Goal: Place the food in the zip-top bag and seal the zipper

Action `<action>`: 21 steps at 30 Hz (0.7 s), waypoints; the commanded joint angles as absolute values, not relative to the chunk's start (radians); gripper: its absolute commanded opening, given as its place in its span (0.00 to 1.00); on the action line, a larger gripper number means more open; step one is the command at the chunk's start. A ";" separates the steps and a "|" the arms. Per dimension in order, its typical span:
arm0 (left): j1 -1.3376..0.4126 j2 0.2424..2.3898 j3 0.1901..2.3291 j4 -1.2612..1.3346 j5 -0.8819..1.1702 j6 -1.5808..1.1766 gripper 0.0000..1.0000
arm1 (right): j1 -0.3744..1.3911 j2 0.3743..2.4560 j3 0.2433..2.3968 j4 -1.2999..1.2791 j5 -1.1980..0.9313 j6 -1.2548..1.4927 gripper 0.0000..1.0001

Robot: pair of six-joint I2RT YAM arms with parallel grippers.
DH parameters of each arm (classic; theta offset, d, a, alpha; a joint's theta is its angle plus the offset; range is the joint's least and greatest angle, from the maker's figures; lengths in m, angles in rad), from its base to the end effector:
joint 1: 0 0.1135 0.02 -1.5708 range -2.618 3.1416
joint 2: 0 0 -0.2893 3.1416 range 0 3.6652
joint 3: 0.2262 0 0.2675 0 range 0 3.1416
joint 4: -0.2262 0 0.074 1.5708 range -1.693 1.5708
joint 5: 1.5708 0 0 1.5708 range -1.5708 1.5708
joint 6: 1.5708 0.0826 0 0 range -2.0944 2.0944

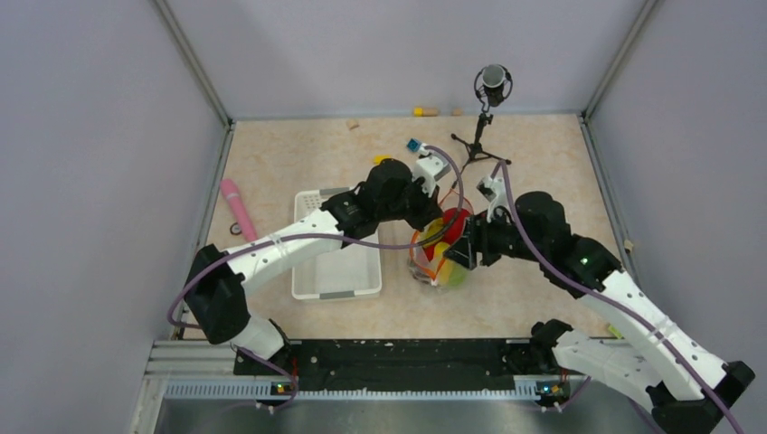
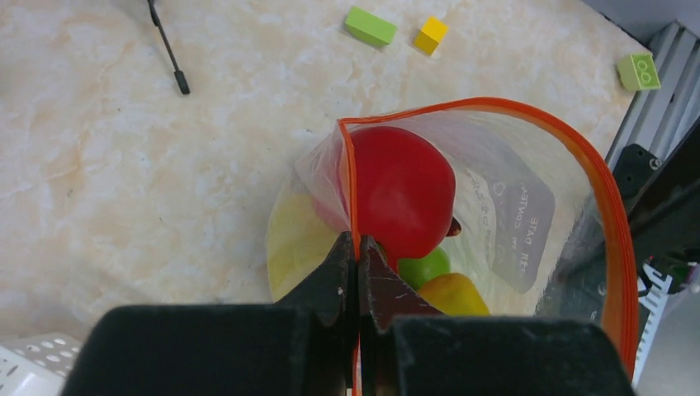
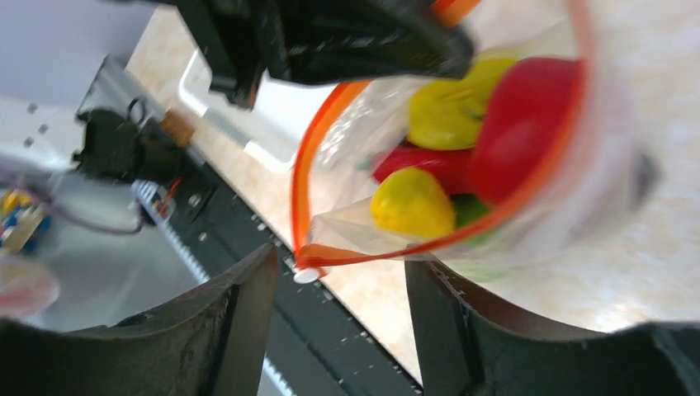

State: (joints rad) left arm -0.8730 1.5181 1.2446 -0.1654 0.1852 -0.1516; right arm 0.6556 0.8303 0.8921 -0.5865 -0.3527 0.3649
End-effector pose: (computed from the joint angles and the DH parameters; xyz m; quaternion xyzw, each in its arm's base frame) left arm 0.2533 -0.3258 0.3238 0.3430 0.7689 -0.3298 0.4271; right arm 0.1510 0.1521 0.3271 -0.2102 0.8312 0.3728 0.3549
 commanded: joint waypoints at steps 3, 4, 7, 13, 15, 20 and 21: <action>-0.873 1.528 1.350 -0.188 0.304 -0.008 0.00 | 0.644 0.771 1.079 -0.804 0.041 0.335 0.63; -0.873 1.530 1.359 -0.193 0.317 0.019 0.00 | 0.644 0.770 1.099 -0.821 0.076 0.332 0.64; -0.874 1.544 1.386 -0.218 0.355 0.060 0.00 | 0.644 0.768 1.133 -0.830 0.165 0.332 0.67; -0.873 1.582 1.450 -0.261 0.441 0.120 0.00 | 0.644 0.821 1.138 -0.770 0.108 0.331 0.66; -0.874 1.597 1.473 -0.280 0.461 0.137 0.00 | 0.644 0.845 1.124 -0.751 0.073 0.325 0.65; -0.873 1.626 1.510 -0.309 0.509 0.162 0.00 | 0.645 0.893 1.091 -0.689 0.063 0.327 0.64; -0.873 1.630 1.516 -0.315 0.516 0.166 0.00 | 0.644 0.902 1.086 -0.679 0.072 0.334 0.63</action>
State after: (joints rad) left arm -0.8730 1.6226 1.4506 -0.3206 0.4393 0.1226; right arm 0.6518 0.8806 1.0981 -0.7559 0.0772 0.3397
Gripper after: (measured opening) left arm 0.015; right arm 0.642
